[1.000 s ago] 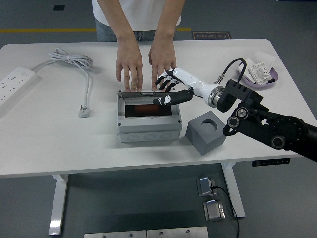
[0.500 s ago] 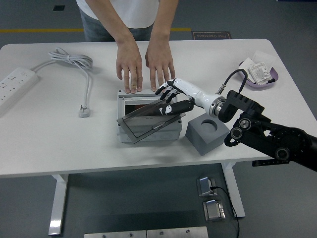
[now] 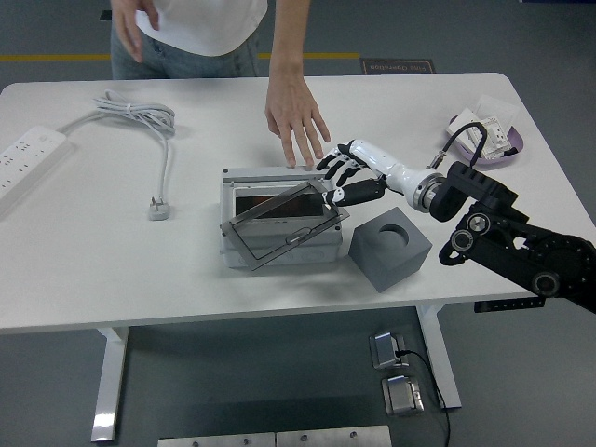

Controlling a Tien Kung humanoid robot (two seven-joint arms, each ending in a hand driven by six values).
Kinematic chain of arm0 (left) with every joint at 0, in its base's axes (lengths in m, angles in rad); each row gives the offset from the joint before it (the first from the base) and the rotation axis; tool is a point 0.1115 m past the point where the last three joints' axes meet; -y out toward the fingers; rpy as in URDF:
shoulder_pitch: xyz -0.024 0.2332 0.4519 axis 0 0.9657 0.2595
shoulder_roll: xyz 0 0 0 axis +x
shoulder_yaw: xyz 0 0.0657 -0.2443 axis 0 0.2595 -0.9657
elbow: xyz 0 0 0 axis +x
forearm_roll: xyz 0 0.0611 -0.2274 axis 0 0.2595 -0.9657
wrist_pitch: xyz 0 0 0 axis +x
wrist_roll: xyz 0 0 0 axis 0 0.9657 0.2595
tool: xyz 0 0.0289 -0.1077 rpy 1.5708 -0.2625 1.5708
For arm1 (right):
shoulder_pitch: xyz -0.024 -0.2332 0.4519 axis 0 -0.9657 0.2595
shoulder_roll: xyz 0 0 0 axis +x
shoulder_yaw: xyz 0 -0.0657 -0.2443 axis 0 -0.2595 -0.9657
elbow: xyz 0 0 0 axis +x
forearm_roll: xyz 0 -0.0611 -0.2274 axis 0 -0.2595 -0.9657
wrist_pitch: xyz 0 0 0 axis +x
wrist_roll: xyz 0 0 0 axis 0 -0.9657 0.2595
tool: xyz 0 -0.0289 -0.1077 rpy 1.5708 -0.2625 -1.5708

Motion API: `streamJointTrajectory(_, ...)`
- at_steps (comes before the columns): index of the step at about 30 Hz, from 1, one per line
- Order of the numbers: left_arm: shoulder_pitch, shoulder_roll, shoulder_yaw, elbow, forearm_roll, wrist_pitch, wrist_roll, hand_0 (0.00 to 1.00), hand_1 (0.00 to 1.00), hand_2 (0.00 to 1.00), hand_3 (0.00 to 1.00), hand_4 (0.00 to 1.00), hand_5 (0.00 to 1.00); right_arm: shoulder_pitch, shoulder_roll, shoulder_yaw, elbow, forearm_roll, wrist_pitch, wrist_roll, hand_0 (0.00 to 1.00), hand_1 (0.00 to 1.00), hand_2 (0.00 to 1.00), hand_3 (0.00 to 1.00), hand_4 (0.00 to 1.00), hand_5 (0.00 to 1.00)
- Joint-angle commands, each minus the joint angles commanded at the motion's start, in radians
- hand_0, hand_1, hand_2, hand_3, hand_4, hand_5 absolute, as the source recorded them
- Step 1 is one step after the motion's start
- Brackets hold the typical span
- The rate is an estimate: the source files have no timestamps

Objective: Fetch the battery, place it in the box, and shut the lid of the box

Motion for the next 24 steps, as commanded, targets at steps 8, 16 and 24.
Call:
streamJointTrajectory(8, 0.006, -0.001, -0.025, 0.003, 0.020, -0.001, 0.008, 0.729, 0.750, 0.731, 0.687, 0.570, 0.482, -0.071, -0.050, 0.147, 0.025, -0.107, 0.046, -0.059, 0.693, 0.518, 0.597, 0.671, 0.895, 0.355)
streamJointTrajectory(16, 0.008, -0.001, -0.022, 0.003, 0.013, -0.001, 0.005, 0.729, 0.750, 0.730, 0.687, 0.570, 0.482, -0.144, -0.099, 0.275, 0.065, -0.165, 0.084, -0.114, 0.689, 0.519, 0.602, 0.679, 0.896, 0.364)
streamJointTrajectory(24, 0.012, -0.006, -0.022, 0.003, 0.011, -0.002, 0.006, 0.729, 0.751, 0.729, 0.686, 0.568, 0.479, -0.301, -0.162, 0.455, 0.194, -0.132, 0.095, -0.118, 0.630, 0.494, 0.581, 0.678, 0.902, 0.386)
